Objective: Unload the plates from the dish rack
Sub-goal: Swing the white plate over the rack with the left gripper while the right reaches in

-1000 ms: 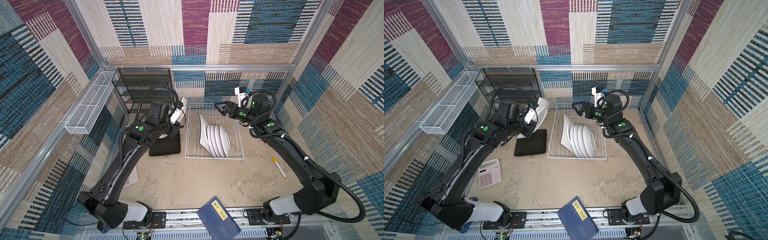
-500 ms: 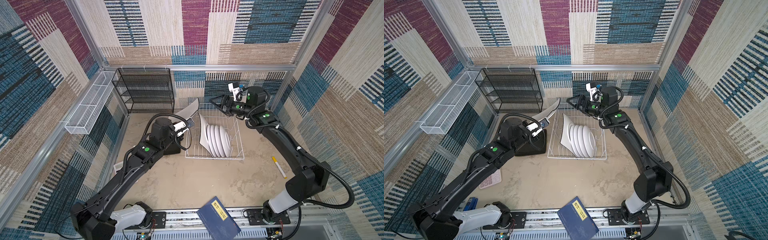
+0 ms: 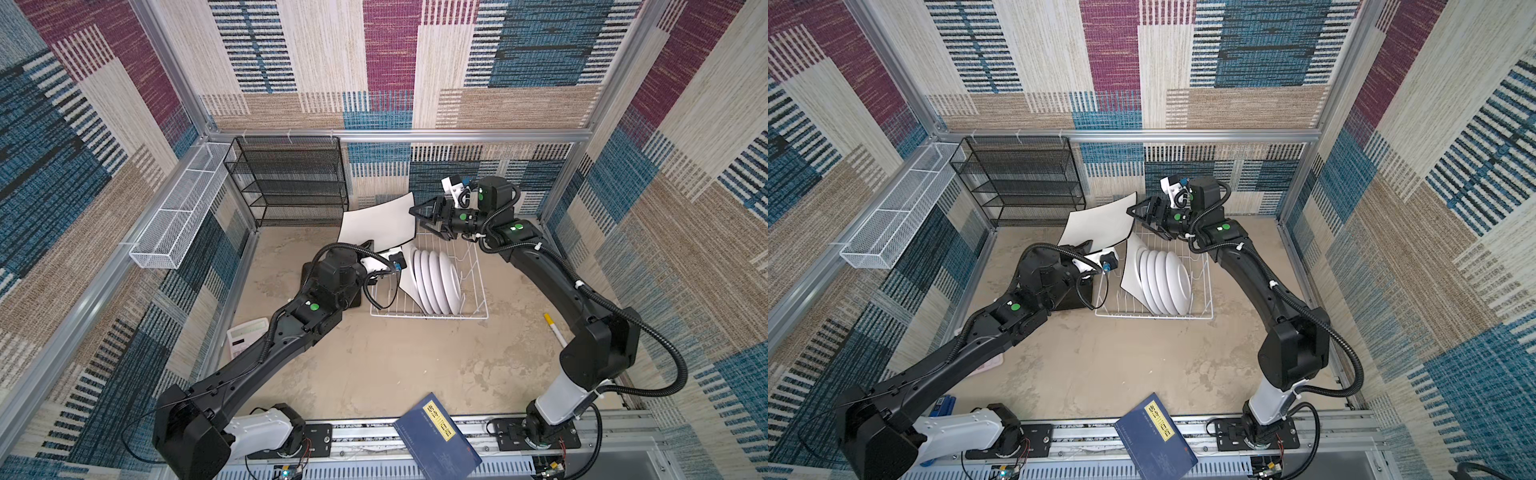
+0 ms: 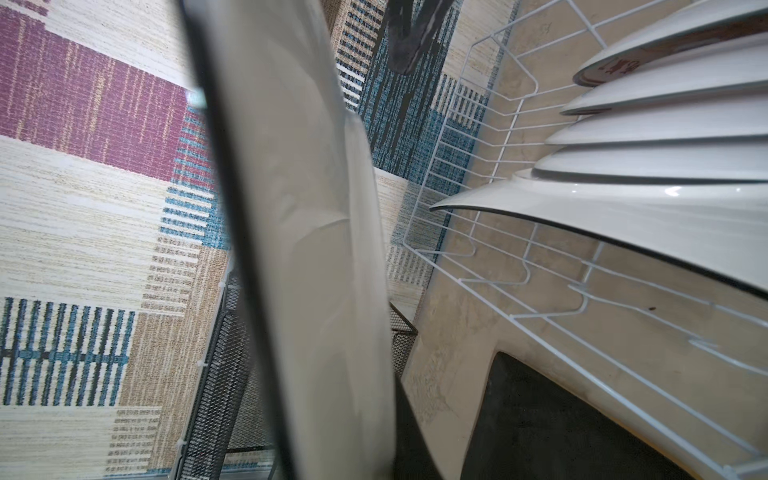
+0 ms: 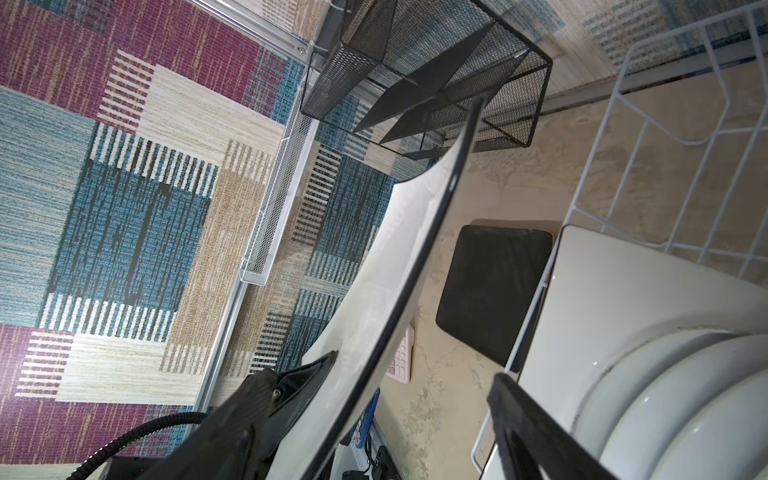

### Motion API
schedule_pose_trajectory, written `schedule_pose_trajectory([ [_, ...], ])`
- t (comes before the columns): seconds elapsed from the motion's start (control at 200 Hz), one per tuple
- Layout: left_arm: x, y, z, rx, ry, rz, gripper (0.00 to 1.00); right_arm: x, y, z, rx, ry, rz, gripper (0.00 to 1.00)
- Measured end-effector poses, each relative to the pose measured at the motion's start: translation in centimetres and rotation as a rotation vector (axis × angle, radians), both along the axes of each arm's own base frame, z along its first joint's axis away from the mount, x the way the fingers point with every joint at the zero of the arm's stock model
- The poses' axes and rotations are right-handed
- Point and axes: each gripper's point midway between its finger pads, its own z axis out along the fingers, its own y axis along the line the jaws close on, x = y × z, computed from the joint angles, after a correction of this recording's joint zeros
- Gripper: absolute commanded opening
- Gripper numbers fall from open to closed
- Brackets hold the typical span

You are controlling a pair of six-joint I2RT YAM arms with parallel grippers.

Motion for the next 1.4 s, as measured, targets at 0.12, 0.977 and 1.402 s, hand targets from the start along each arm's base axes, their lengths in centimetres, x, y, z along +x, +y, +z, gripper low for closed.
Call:
schedule_pose_trajectory([
  [0.12,0.1,0.0,0.0,0.027,-0.013,-0.004,0.0,0.3,0.3,-0.8,-0.007,0.014,0.013,0.79],
  [0.977,0.3,-2.5,-2.3,0.19,-0.074,-0.046,0.0,-1.5,2.4,-5.1,-0.05,0.158,0.104,0.33],
  [1.402,0.6,-2.8,-2.7,0.189,-0.088,-0.041,0.15,-1.6,2.0,-4.9,0.017,0.285,0.041,0.0],
])
